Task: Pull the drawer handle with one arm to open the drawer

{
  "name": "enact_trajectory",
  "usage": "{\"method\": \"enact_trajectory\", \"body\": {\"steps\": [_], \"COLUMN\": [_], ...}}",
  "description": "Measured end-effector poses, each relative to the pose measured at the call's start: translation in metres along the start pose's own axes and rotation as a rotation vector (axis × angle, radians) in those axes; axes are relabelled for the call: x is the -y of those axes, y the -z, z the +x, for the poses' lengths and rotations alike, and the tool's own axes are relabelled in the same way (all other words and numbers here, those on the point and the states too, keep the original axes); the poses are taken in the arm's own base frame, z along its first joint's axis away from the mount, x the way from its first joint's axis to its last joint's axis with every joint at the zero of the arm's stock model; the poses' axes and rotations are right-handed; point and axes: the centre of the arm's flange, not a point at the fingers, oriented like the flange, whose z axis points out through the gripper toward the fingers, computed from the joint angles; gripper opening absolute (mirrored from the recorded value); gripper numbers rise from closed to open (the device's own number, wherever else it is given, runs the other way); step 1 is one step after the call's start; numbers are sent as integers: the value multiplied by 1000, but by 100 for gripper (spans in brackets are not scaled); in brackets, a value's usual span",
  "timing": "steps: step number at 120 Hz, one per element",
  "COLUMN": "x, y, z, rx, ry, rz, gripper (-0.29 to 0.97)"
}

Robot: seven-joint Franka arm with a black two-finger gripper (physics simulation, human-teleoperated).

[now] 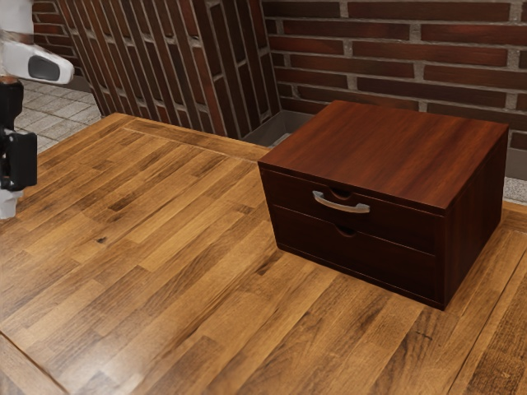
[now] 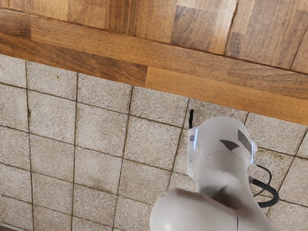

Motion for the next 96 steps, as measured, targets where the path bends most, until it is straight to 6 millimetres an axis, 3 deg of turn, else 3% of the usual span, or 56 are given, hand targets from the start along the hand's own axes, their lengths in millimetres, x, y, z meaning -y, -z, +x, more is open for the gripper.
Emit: {"method": "enact_trajectory", "body": {"steps": [15, 33, 41, 71, 96], "x": [0, -71, -90, -106, -158], "y": [16, 40, 45, 42, 44], "z": [19, 36, 43, 67, 71], "rx": [-170, -314, -356, -433, -508], "ry": [-26, -197, -251, -414, -697], "rz": [62, 139, 149, 160, 212], "gripper": [68, 68, 68, 68, 68]}}
